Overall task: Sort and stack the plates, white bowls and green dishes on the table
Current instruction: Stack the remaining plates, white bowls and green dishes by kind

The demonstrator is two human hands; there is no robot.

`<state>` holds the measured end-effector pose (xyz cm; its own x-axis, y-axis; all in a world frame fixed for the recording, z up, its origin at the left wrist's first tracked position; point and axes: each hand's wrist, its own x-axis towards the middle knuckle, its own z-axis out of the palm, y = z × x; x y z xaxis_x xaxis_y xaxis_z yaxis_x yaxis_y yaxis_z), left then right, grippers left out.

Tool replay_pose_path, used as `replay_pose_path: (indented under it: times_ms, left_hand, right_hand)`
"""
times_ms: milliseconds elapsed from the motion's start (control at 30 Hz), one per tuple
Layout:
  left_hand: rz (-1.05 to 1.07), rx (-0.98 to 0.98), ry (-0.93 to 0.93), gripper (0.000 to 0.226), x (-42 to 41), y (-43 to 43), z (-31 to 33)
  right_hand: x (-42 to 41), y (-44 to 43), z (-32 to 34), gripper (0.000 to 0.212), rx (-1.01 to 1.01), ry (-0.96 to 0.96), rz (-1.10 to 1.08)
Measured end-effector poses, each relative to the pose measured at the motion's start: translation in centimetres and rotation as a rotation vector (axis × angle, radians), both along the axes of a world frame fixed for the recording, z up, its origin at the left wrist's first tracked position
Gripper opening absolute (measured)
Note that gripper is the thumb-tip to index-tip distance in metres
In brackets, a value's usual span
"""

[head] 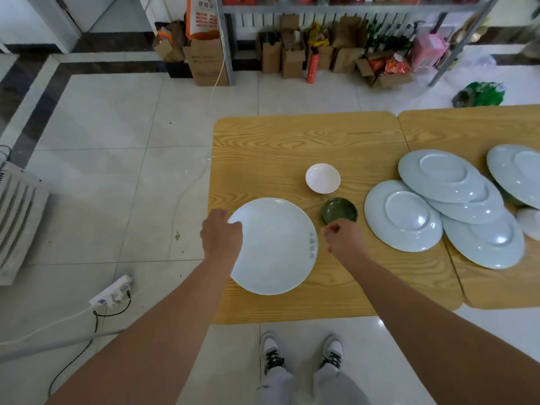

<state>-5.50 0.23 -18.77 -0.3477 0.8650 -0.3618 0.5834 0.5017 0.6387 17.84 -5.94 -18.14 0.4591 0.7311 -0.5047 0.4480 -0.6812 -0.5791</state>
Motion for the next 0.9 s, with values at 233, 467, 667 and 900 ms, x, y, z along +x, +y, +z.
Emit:
replay_pose_path:
  times_ms: [233,467,667,900]
  left_hand:
    - [-0.114,0.085,-0.462,0.032,11.5,2.0,5.3]
    - [-0.242,-0.077,-0.472,0.023,23.3,0.9,6.2]
    - [-0.240,-0.176,-0.458,0.034,32.6,0.9,5.4]
    - [-0.219,-0.184,-0.407,0.025,39.1,3.3,3.1]
  right_hand:
    - [6.9,1.3,3.9,0.015,0.100,0.061,-0.109]
    - [18.0,-0.7,5.8,0.020,0.128,0.171,-0.221]
    - [27.7,-1.5,5.1,0.025,0.121,0.161,-0.251]
    - [37.1,0.5,4.3,0.023,0.111,0.132,-0.319]
